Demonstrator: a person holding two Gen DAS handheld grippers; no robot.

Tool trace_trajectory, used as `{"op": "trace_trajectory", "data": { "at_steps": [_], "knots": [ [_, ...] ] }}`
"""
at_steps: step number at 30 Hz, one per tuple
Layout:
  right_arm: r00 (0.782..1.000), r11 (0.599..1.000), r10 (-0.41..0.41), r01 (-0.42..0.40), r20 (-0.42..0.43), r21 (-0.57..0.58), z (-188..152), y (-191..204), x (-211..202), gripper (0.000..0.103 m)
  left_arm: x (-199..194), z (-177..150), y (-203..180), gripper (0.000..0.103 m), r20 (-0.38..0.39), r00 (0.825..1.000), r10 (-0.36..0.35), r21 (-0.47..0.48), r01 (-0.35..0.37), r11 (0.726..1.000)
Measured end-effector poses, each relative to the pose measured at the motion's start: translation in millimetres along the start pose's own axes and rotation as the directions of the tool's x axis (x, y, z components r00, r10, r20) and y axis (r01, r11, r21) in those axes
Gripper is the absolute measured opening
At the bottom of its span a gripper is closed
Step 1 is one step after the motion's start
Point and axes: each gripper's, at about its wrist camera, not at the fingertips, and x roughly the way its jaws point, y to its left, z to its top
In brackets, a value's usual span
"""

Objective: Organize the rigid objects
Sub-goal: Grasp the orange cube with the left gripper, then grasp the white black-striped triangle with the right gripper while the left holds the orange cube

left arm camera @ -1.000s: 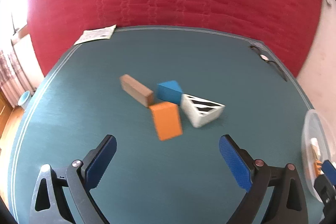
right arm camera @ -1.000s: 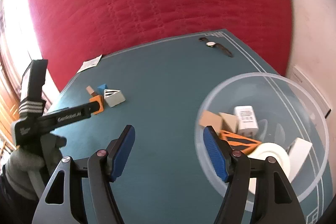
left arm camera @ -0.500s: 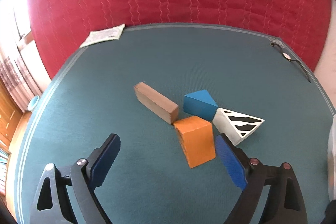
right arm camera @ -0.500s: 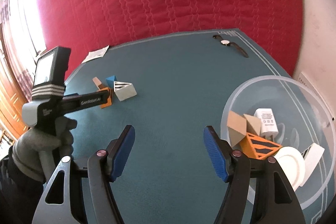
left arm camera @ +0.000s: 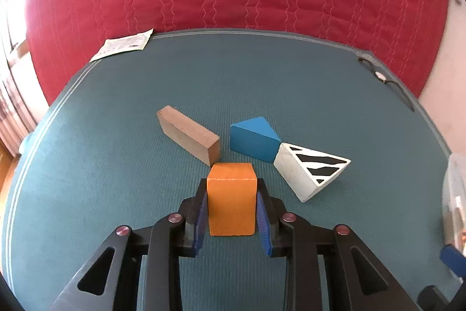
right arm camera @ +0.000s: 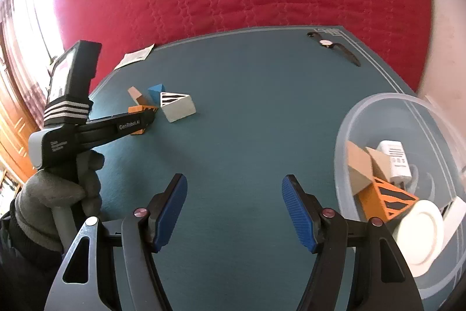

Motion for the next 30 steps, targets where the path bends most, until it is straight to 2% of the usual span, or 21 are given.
{"op": "trace_trajectory", "data": {
  "at_steps": [3, 14, 23, 30],
  "knots": [
    [1.0, 1.0, 0.013, -0.013, -0.014, -0.006, 3.5, 5.1, 4.6, 0.069, -5.0, -0.8, 5.0, 0.031, 0.01, 1.0, -0.003, -0.013, 0.004, 1.0],
    [0.993, 0.995, 0.093, -0.095, -0.076, -0.024, 40.2, 38.3, 44.6, 0.069, -27.5, 4.3, 32.6, 0.031, 0.082, 0.995, 0.065, -0.061, -0.06, 0.996],
    [0.99, 0.991, 0.126, -0.129, -0.069, -0.042, 69.8, 55.3, 90.9, 0.069, -25.9, 3.9, 44.5, 0.031, 0.072, 0.995, 0.068, -0.1, -0.061, 0.993],
    [0.993, 0.991, 0.099, -0.104, -0.06, -0.079, 80.8, 64.7, 112.3, 0.067, -24.5, 3.0, 48.7, 0.031, 0.064, 0.996, 0.067, -0.113, -0.06, 0.992]
  ]
}}
